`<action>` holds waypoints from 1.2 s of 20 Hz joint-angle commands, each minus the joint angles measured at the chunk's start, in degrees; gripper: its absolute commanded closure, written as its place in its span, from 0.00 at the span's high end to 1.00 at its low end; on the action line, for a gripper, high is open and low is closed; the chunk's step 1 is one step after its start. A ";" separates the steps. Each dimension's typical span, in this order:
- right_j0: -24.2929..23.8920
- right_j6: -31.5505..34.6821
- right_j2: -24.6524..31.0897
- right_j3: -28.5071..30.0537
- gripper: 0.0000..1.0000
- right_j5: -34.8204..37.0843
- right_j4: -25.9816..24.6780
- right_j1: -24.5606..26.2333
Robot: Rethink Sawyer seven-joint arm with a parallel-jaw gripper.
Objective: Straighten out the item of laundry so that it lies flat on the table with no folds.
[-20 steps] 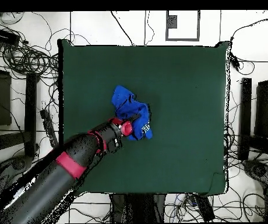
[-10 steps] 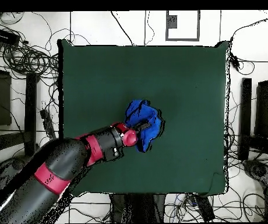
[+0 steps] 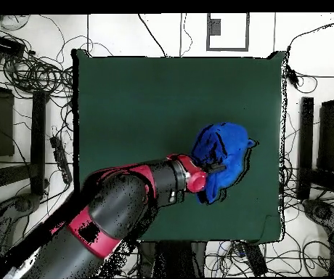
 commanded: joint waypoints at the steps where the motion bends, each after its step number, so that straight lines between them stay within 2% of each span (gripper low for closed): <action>1: -4.21 -2.20 6.83 3.42 0.00 -3.89 -6.76 -5.13; 4: -6.51 -0.17 7.48 3.53 0.00 -8.99 -10.15 -5.58; 10: -6.21 8.36 6.84 4.16 0.00 -15.33 -12.32 -1.11; 13: -6.55 8.85 7.30 4.42 0.00 -17.01 -12.62 -0.82; 17: -10.36 7.19 14.36 4.24 0.00 -18.06 -10.33 -1.94; 21: -13.31 8.46 20.65 3.81 0.00 -19.84 -7.45 -1.22; 24: -16.94 7.63 27.78 3.92 0.00 -22.96 -6.47 -2.63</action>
